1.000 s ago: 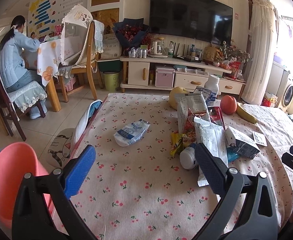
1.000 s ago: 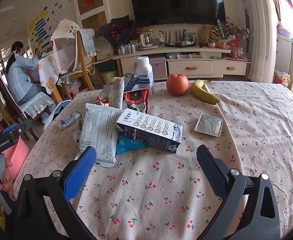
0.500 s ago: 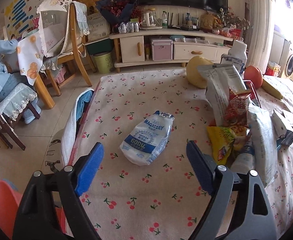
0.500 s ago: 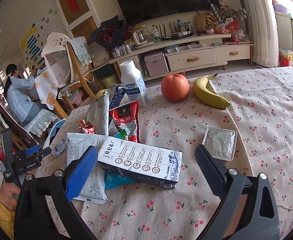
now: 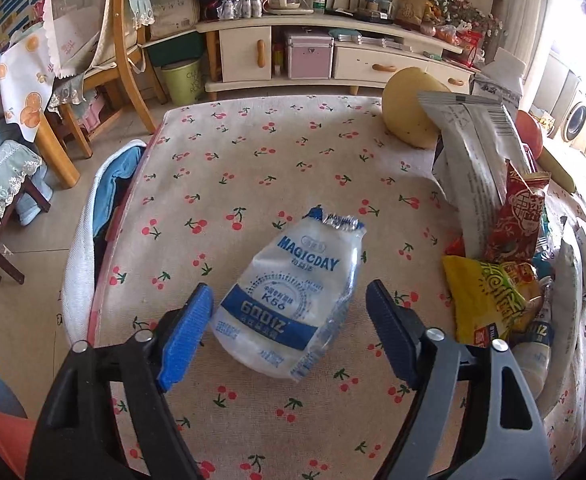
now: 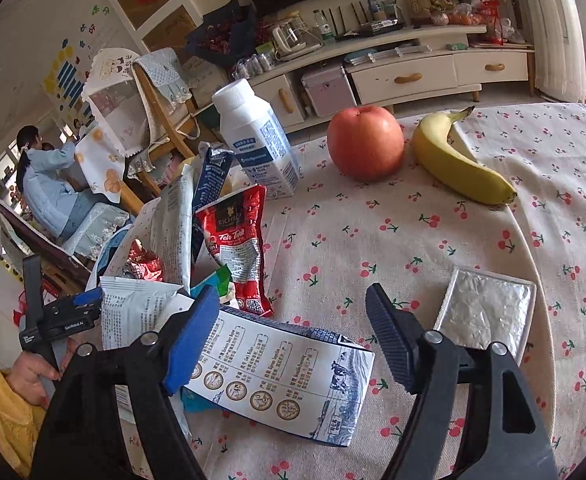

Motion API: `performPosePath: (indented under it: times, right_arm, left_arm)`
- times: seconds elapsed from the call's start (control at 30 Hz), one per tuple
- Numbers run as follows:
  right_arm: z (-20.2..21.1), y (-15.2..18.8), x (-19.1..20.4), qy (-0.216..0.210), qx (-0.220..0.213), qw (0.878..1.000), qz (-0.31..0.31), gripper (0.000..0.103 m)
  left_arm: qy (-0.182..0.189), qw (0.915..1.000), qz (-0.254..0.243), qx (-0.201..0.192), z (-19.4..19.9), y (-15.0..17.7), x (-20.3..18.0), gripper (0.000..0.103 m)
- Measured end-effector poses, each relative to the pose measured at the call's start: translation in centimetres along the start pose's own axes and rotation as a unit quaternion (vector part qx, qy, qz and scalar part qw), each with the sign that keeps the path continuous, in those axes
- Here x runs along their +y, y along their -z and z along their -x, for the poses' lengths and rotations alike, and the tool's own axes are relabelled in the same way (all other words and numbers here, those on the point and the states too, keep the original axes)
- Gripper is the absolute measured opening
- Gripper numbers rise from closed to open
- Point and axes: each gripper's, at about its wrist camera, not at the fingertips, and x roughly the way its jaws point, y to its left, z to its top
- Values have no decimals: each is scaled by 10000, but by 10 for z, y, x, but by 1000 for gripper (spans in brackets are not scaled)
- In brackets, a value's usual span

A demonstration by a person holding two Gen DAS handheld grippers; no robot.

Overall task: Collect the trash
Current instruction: 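Grasp the white MAGICDAY bag with the left tool while the right tool grasps the white milk carton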

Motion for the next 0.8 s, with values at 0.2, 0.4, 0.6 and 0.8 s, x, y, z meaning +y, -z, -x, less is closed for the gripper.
performPosePath:
  times: [0.2, 0.4, 0.6, 0.8]
  right_arm:
    - [-14, 11, 7, -464, 577, 9970, 209, 76]
    - [-6, 32, 27, -860, 953, 9909, 396, 78]
    - [7, 67, 62, -857, 1373, 9816, 1016, 87]
    - [19, 91, 89, -305, 1298, 9759, 1729, 91]
  left_arm:
    - [-35, 10000, -41, -4, -1, 7, -9, 47]
    - [-77, 9999, 47, -48, 8, 19, -17, 35]
    - [86, 9999, 137, -56, 28, 46, -25, 26]
    - [112, 9997, 217, -6, 47, 71, -32, 36]
